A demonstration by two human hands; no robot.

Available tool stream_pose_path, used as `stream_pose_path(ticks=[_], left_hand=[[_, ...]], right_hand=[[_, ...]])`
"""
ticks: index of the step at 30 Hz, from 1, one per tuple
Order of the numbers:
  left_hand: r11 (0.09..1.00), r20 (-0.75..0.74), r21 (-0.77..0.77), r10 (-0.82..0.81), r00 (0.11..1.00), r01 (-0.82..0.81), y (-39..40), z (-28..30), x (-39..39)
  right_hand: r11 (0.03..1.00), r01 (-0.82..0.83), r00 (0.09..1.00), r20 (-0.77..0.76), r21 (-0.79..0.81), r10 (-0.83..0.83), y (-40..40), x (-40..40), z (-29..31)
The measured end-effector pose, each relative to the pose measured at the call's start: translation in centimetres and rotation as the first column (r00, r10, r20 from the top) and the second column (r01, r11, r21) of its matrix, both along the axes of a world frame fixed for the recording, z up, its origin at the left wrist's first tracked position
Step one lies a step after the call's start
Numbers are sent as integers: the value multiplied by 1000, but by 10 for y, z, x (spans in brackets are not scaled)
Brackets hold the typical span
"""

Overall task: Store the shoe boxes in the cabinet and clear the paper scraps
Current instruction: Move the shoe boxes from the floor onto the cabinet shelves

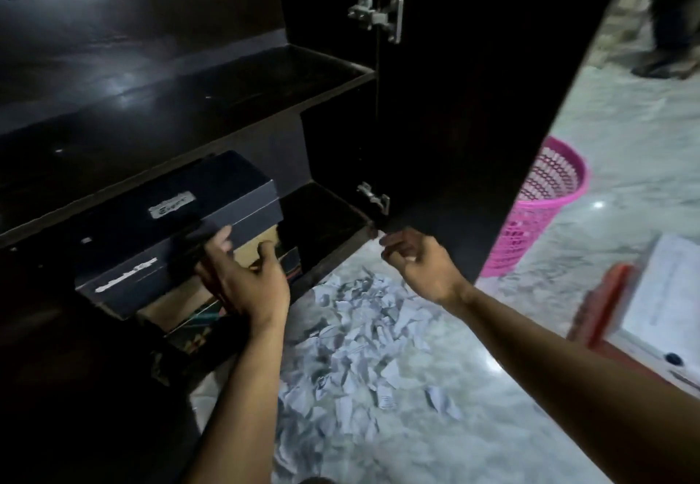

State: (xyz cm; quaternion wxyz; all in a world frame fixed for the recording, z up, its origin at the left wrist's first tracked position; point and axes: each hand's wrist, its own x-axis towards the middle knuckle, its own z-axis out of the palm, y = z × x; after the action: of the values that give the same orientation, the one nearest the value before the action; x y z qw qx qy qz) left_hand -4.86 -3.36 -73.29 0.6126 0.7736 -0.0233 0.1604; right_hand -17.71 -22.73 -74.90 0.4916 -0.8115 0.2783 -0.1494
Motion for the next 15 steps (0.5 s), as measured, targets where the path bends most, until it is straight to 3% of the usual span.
stream_pose_path(ticks=[3, 7, 12, 15], left_hand=[[952, -74, 15, -305, 950, 307, -45, -7, -48], [739, -155, 141, -641, 752, 659, -88, -25, -116], [465, -323, 185, -803, 501, 866, -147, -50, -182], [327, -443, 168, -818, 367, 930, -190, -70, -216]], right_hand=[[999, 29, 996, -82, -28, -31, -12, -70, 2], [979, 184, 963, -185, -82, -196, -26, -165, 4], [914, 395, 886, -226, -88, -405, -57, -266, -23], [777, 626, 752, -213, -71, -624, -80, -310, -52]])
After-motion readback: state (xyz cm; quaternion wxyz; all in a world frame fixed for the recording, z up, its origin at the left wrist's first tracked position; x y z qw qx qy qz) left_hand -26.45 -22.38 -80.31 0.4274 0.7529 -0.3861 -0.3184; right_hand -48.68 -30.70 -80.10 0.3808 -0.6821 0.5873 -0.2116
